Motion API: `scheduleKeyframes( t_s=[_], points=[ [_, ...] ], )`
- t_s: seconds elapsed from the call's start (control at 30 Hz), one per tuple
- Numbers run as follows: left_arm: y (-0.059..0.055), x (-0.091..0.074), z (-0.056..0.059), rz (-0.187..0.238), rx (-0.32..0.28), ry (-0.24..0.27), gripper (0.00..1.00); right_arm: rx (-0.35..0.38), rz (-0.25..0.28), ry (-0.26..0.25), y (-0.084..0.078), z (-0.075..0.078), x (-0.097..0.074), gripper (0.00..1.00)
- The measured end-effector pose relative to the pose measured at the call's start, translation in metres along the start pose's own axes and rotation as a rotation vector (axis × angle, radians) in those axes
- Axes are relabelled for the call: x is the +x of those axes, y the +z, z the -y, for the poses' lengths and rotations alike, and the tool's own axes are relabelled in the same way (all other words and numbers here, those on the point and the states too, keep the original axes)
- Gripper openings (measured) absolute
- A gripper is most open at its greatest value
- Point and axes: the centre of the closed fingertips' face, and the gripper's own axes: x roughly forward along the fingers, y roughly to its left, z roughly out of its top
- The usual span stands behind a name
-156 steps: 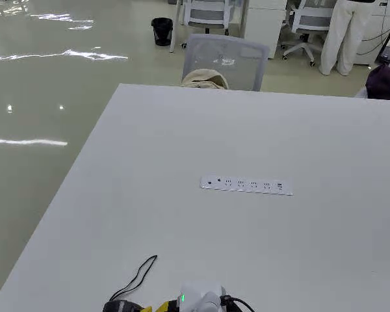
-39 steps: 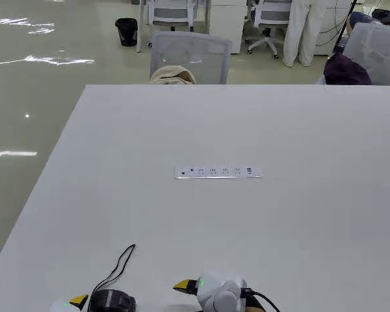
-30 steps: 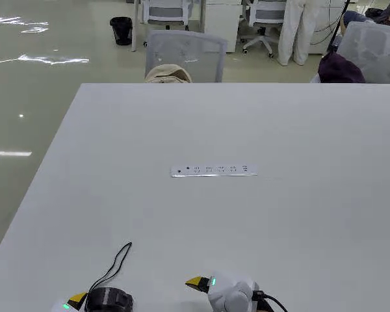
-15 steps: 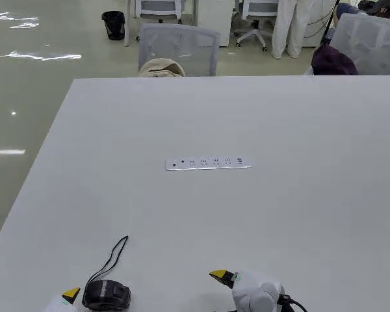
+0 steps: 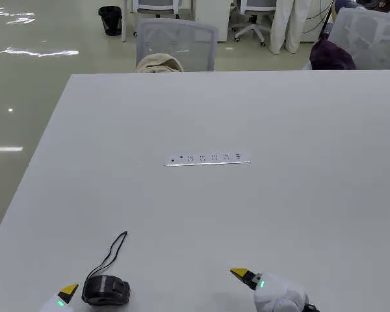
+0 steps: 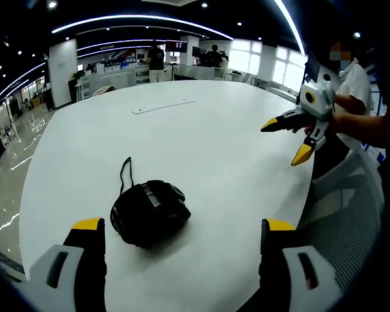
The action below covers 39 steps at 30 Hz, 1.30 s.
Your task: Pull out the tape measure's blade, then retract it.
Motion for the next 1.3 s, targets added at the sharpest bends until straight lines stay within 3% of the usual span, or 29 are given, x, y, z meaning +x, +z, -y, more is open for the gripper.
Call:
scheduleKeyframes(
  t_s=[0.5,1.07,1.3],
  points=[
    [-0.008,-0.013,-0.003,0.003,0.004,-0.002,0.99,0.045,0.029,-0.040,0.002,0.005,-0.020,0.84],
    [-0.013,-0.017,-0.012,-0.020,0.009,0.006,0.99,0.055,0.024,-0.038,-0.001,0.009,-0.026,0.87],
    [-0.009,-0.018,-0.015,-0.013,0.009,0.005,0.99,0.050,0.025,-0.029,0.001,0.007,-0.026,0.87]
  ],
)
